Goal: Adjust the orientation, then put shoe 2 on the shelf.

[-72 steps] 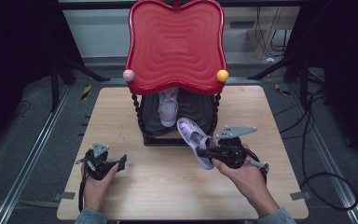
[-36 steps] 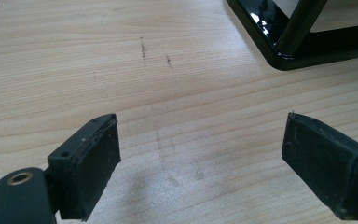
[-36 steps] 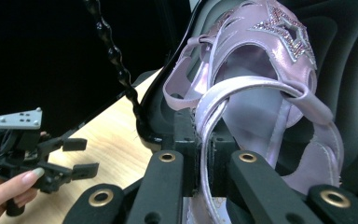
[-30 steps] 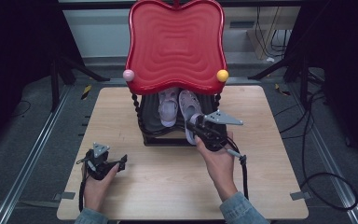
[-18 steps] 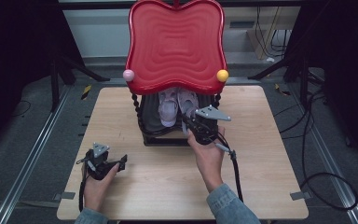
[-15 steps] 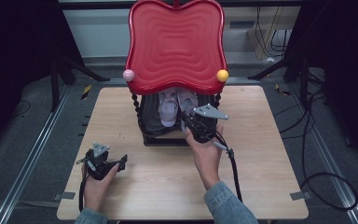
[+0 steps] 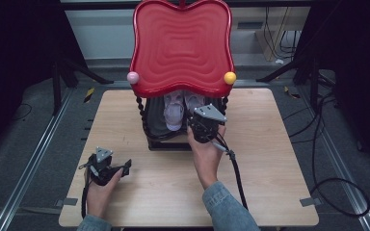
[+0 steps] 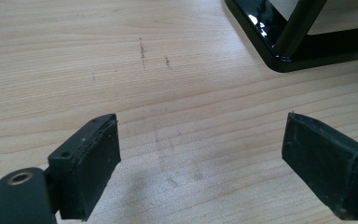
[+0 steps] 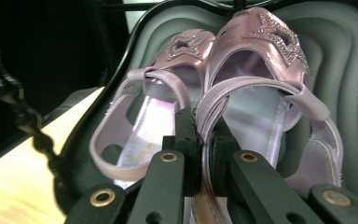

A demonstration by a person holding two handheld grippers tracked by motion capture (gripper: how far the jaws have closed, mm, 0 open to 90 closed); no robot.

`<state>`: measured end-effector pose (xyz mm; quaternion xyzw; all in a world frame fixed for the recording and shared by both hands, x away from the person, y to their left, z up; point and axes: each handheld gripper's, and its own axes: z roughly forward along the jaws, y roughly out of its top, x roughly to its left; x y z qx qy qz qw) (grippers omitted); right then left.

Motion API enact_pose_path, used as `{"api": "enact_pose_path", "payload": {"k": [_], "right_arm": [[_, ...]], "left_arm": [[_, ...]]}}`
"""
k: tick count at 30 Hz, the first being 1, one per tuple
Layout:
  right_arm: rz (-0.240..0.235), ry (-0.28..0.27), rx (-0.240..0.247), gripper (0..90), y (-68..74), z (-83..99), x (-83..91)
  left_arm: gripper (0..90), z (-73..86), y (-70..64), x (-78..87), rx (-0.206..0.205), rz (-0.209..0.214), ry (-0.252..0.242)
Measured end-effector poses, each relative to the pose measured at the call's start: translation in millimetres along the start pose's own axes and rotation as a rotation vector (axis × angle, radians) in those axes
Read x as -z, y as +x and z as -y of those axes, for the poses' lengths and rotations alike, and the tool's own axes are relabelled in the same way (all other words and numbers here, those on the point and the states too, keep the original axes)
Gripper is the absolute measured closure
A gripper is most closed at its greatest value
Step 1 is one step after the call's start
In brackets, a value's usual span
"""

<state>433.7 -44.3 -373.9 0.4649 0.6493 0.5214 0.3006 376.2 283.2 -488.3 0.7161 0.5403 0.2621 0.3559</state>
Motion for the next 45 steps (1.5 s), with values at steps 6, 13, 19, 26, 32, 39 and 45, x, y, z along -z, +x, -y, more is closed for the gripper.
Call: {"api": "enact_pose_path", "payload": {"k": [6, 13, 19, 26, 32, 39, 45], "right_arm": [[0.036, -0.008, 0.01, 86.3, -2.7, 1.5, -5.1], [0.047, -0.01, 0.008, 86.3, -4.1, 2.6, -8.3], [0.046, -0.01, 0.006, 86.3, -4.7, 2.5, -9.3], [0.044, 0.001, 0.012, 86.2, -1.8, 6.7, -16.8], [0.051, -0.001, 0.014, 86.2, 2.2, 7.3, -20.1], [0.057, -0.006, 0.035, 84.8, 5.9, 9.5, -25.8], [0.06, 0.003, 0.036, 78.1, 6.7, 12.9, -27.7]], "left_arm": [[10.7, 0.0, -0.4, -0.4, 0.0, 0.003, 0.001], [10.7, -0.1, -0.7, 0.2, 0.001, 0.002, 0.0], [10.7, -0.5, -0.5, 0.2, -0.001, 0.001, 0.0], [10.7, -0.8, -0.8, 1.1, -0.003, -0.001, -0.002], [10.7, -0.8, -1.6, 0.3, -0.006, 0.004, 0.0], [10.7, -1.0, -1.2, 0.5, -0.001, 0.003, -0.005], [10.7, -0.9, -2.6, 0.1, -0.007, 0.007, 0.0]]}}
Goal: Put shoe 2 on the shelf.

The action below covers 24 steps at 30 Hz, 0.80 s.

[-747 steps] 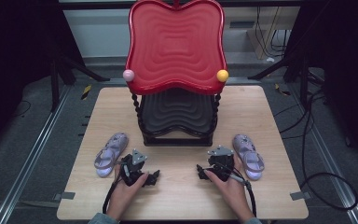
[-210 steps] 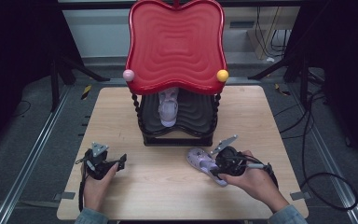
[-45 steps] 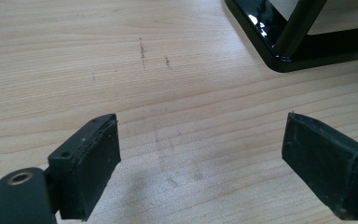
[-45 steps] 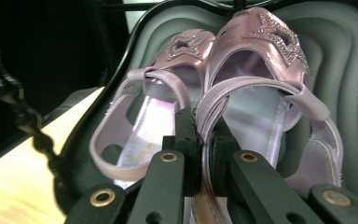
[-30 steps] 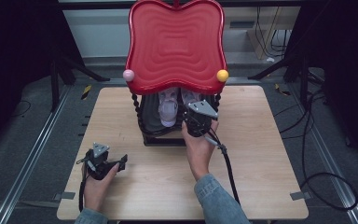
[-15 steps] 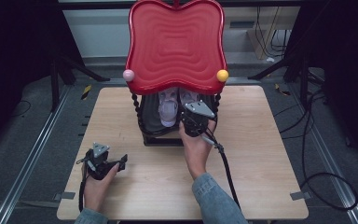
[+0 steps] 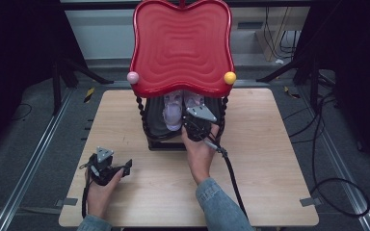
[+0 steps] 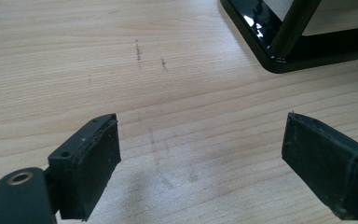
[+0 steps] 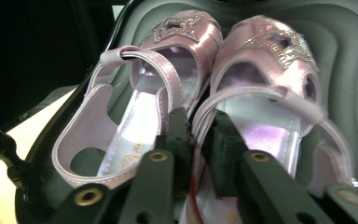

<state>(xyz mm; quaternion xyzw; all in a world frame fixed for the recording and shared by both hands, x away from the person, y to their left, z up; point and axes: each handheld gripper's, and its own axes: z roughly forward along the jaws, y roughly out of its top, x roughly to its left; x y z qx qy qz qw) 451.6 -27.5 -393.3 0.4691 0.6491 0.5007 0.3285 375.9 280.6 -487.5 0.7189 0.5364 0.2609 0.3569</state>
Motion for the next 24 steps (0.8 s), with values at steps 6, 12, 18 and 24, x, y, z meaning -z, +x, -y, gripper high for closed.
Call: {"api": "enact_pose_path", "payload": {"k": [6, 12, 18, 24], "right_arm": [[-0.018, 0.0, 0.013, 72.7, 0.2, -0.7, 10.8], [-0.03, 0.02, 0.027, 86.6, -0.5, 1.9, 21.5], [-0.046, 0.015, -0.001, 87.2, 1.6, -2.9, 15.3], [-0.055, 0.021, 0.002, 85.6, 3.3, -2.9, 11.5]], "left_arm": [[10.7, -0.1, -2.3, -0.4, -0.002, 0.004, -0.001], [10.7, -0.4, -3.6, -0.5, -0.007, 0.003, -0.001], [10.7, -0.5, -4.1, -0.8, -0.009, 0.005, 0.0], [10.7, -0.4, -3.2, -0.3, -0.005, 0.005, -0.002]]}}
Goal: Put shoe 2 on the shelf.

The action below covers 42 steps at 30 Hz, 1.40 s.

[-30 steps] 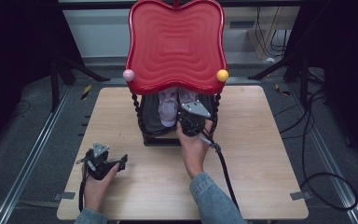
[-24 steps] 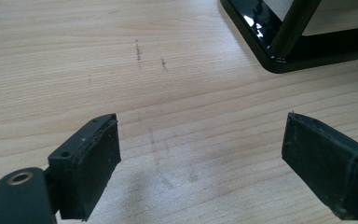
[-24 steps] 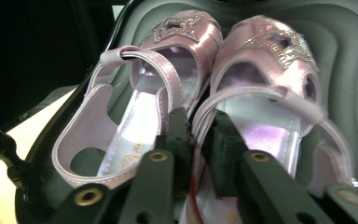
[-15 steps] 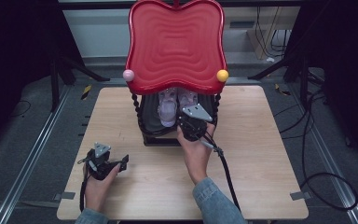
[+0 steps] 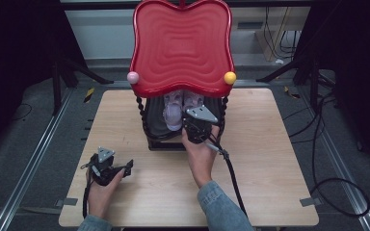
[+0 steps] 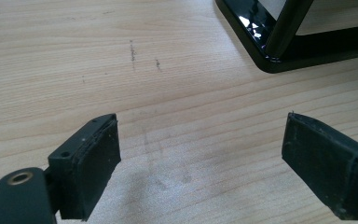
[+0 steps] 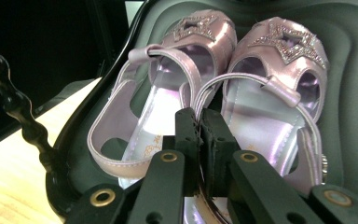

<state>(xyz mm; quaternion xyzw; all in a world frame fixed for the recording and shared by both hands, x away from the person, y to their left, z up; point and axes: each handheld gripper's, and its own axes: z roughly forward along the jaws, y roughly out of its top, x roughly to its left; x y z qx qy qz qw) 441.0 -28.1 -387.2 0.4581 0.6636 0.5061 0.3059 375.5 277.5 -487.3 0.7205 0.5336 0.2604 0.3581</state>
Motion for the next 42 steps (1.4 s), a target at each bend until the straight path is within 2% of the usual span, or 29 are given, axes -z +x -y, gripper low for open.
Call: {"api": "enact_pose_path", "payload": {"k": [2, 3, 4, 5, 6, 8, 10, 14, 15, 16, 19, 22, 28, 35, 42], "right_arm": [[0.001, 0.001, 0.006, 79.8, -0.2, 1.5, 0.3], [0.001, 0.001, 0.006, 79.8, -0.2, 1.5, 0.3], [0.007, -0.01, 0.006, 71.8, -1.1, 2.2, 3.3], [0.007, -0.01, 0.006, 71.8, -1.1, 2.2, 3.3], [-0.001, -0.019, 0.018, 63.3, -2.2, 1.2, 9.7], [-0.01, -0.02, 0.025, 54.6, -2.1, -0.7, 18.3], [0.0, -0.036, 0.052, 45.6, -2.1, -2.0, 29.8], [-0.002, -0.042, 0.094, 33.2, -3.8, 2.1, 51.9], [-0.002, -0.042, 0.094, 33.2, -3.8, 2.1, 51.9], [-0.003, -0.026, 0.111, 28.9, -7.2, 7.6, 59.9], [-0.016, -0.002, 0.111, 22.7, -13.1, 17.9, 69.2], [-0.031, 0.022, 0.105, 18.9, -20.1, 29.1, 75.1], [-0.018, 0.066, 0.11, 16.1, -33.6, 47.9, 80.6], [-0.024, 0.07, 0.118, 14.5, -38.1, 56.4, 88.8], [-0.016, 0.139, 0.117, 11.5, -58.3, 74.3, 92.5]], "left_arm": [[10.7, 0.0, -0.8, -0.5, -0.002, 0.003, -0.001], [10.7, 0.0, -0.8, -0.5, -0.002, 0.003, -0.001], [10.7, -0.2, -1.1, -0.6, -0.007, 0.003, 0.002], [10.7, -0.2, -1.1, -0.6, -0.007, 0.003, 0.002], [10.7, -0.1, -1.2, -0.4, -0.007, 0.001, 0.003], [10.6, -0.1, -0.9, -0.7, -0.007, 0.001, 0.002], [10.5, -0.1, -0.8, -0.9, -0.008, 0.0, 0.003], [9.9, 0.3, -1.0, -1.0, -0.013, -0.001, 0.007], [9.7, 0.3, -1.0, -1.0, -0.013, -0.001, 0.007], [9.6, 0.3, -0.7, -1.2, -0.014, -0.003, 0.009], [9.1, 0.9, -0.7, -2.3, -0.011, -0.003, 0.012], [8.6, 1.7, 0.0, -4.0, -0.016, 0.001, 0.02], [7.6, 2.1, 0.5, -3.4, -0.021, 0.0, 0.019], [6.7, 2.9, 1.6, -3.6, -0.023, 0.006, 0.02], [6.1, 4.4, 2.8, -6.1, -0.038, 0.002, 0.04]]}}
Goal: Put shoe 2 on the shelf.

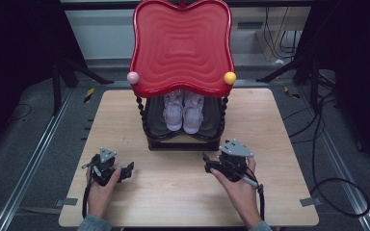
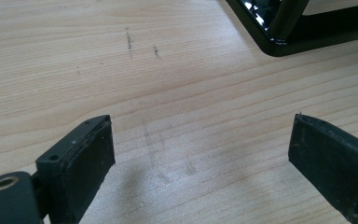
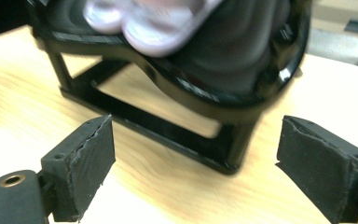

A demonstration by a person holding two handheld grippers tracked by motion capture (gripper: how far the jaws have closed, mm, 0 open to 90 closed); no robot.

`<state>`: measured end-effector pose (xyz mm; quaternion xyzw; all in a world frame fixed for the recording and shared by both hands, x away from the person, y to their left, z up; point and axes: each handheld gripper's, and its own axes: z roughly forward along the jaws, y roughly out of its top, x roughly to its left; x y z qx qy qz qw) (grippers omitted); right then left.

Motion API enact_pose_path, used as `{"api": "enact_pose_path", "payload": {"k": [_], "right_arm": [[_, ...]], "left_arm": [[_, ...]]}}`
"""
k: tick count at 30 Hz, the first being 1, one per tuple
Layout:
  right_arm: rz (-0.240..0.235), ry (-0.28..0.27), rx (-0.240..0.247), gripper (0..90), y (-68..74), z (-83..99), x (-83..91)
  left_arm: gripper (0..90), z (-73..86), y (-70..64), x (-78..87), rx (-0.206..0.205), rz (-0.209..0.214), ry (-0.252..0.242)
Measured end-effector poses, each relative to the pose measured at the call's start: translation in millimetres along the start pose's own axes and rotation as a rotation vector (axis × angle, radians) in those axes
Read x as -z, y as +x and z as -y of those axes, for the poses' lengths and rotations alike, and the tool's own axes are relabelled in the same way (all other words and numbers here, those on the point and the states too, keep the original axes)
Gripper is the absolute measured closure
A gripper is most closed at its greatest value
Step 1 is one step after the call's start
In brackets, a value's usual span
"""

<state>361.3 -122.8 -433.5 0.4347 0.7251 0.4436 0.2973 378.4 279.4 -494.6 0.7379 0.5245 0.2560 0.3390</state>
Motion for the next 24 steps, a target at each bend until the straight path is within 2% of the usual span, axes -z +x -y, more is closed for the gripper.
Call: {"api": "enact_pose_path", "payload": {"k": [2, 3, 4, 6, 7, 8, 10, 11, 12, 14, 15, 16, 19, 24], "right_arm": [[0.001, 0.025, -0.007, 10.7, -9.0, 7.6, -1.5], [0.001, 0.025, -0.007, 10.7, -9.0, 7.6, -1.5], [0.013, 0.049, -0.015, 10.3, -20.8, 16.8, -3.2], [0.015, 0.071, -0.026, 9.2, -30.5, 23.8, -4.5], [0.015, 0.071, -0.026, 9.2, -30.5, 23.8, -4.5], [0.018, 0.1, -0.046, 8.7, -42.6, 32.2, -7.0], [0.036, 0.139, -0.068, 8.7, -54.3, 40.6, -10.1], [0.036, 0.139, -0.068, 8.7, -54.3, 40.6, -10.1], [0.058, 0.166, -0.08, 8.8, -65.0, 49.5, -12.2], [0.063, 0.201, -0.1, 8.7, -74.7, 58.1, -15.0], [0.063, 0.201, -0.1, 8.7, -74.7, 58.1, -15.0], [0.088, 0.23, -0.115, 8.9, -82.0, 66.6, -17.8], [0.118, 0.267, -0.12, 9.6, -88.8, 75.9, -21.0], [0.132, 0.293, -0.134, 8.5, -94.1, 82.1, -25.1]], "left_arm": [[6.0, 0.3, 0.6, -0.4, -0.005, -0.005, 0.002], [6.0, 0.3, 0.6, -0.4, -0.005, -0.005, 0.002], [5.9, 0.9, 0.7, -1.5, -0.01, -0.011, 0.013], [5.9, 1.3, 0.9, -2.8, -0.013, -0.012, 0.018], [5.9, 1.3, 0.9, -2.8, -0.013, -0.012, 0.018], [5.9, 1.7, 1.0, -4.2, -0.014, -0.016, 0.026], [5.8, 2.4, 1.4, -5.3, -0.015, -0.02, 0.036], [5.8, 2.4, 1.4, -5.3, -0.015, -0.02, 0.036], [5.7, 2.7, 1.5, -5.8, -0.013, -0.02, 0.036], [5.5, 3.1, 1.7, -7.6, -0.014, -0.022, 0.046], [5.4, 3.1, 1.7, -7.6, -0.014, -0.022, 0.046], [5.4, 3.9, 1.7, -10.1, -0.018, -0.018, 0.06], [5.3, 4.4, 0.9, -12.3, -0.017, -0.018, 0.068], [3.8, 5.8, 0.4, -15.1, -0.014, -0.007, 0.078]]}}
